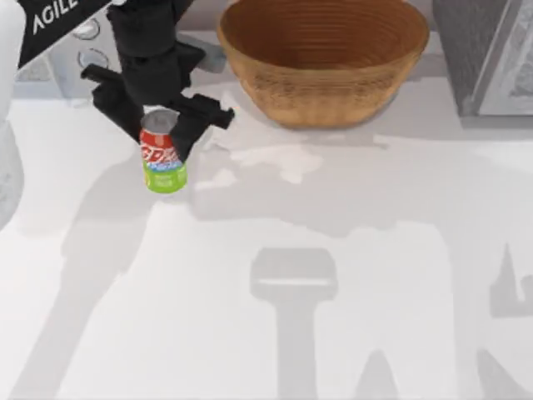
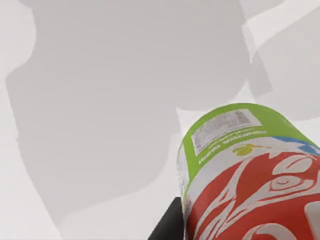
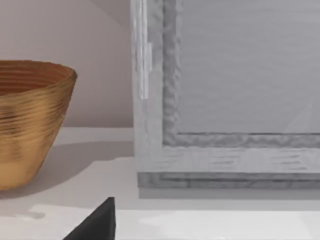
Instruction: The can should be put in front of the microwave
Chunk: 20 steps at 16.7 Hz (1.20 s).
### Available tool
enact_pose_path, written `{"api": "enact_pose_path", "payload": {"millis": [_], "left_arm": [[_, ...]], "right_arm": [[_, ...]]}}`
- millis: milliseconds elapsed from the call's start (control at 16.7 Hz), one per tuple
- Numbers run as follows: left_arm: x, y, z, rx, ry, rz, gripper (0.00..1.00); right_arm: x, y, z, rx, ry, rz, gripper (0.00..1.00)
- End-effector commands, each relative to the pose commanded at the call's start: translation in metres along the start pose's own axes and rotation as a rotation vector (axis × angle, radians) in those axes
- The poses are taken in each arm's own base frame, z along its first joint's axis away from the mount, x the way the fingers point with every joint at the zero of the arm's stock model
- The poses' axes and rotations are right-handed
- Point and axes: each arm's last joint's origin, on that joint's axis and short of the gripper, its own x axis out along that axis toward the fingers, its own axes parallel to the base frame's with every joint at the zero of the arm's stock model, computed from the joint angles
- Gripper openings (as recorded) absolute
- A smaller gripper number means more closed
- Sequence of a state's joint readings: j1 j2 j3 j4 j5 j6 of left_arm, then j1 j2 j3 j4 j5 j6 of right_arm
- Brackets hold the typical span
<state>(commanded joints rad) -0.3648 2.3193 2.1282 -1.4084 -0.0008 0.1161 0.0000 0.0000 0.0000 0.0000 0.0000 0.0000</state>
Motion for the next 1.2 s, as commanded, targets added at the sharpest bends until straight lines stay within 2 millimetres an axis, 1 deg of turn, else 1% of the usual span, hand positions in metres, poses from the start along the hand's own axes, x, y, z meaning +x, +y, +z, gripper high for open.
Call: {"api": "enact_pose_path", "payload": {"millis": [120, 240, 300, 360, 420, 480, 540, 660, 900, 1200], "left_arm": [[0.000, 0.082, -0.025, -0.127, 0.001, -0.012, 0.00], [0.001, 0.156, -0.062, -0.247, -0.013, -0.022, 0.00], [0.001, 0.185, -0.081, -0.298, -0.029, -0.022, 0.00], [0.002, 0.210, -0.100, -0.341, -0.048, -0.018, 0.00], [0.002, 0.230, -0.117, -0.377, -0.070, -0.011, 0.00], [0.002, 0.246, -0.131, -0.405, -0.090, -0.003, 0.00], [0.002, 0.257, -0.143, -0.426, -0.107, 0.005, 0.00], [0.003, 0.271, -0.157, -0.448, -0.127, 0.015, 0.00], [0.003, 0.272, -0.159, -0.450, -0.129, 0.016, 0.00], [0.008, 0.272, -0.158, -0.449, -0.127, 0.016, 0.00]], "right_arm": [[0.000, 0.000, 0.000, 0.000, 0.000, 0.000, 1.00], [0.000, 0.000, 0.000, 0.000, 0.000, 0.000, 1.00], [0.000, 0.000, 0.000, 0.000, 0.000, 0.000, 1.00], [0.000, 0.000, 0.000, 0.000, 0.000, 0.000, 1.00], [0.000, 0.000, 0.000, 0.000, 0.000, 0.000, 1.00], [0.000, 0.000, 0.000, 0.000, 0.000, 0.000, 1.00], [0.000, 0.000, 0.000, 0.000, 0.000, 0.000, 1.00], [0.000, 0.000, 0.000, 0.000, 0.000, 0.000, 1.00], [0.000, 0.000, 0.000, 0.000, 0.000, 0.000, 1.00], [0.000, 0.000, 0.000, 0.000, 0.000, 0.000, 1.00]]}}
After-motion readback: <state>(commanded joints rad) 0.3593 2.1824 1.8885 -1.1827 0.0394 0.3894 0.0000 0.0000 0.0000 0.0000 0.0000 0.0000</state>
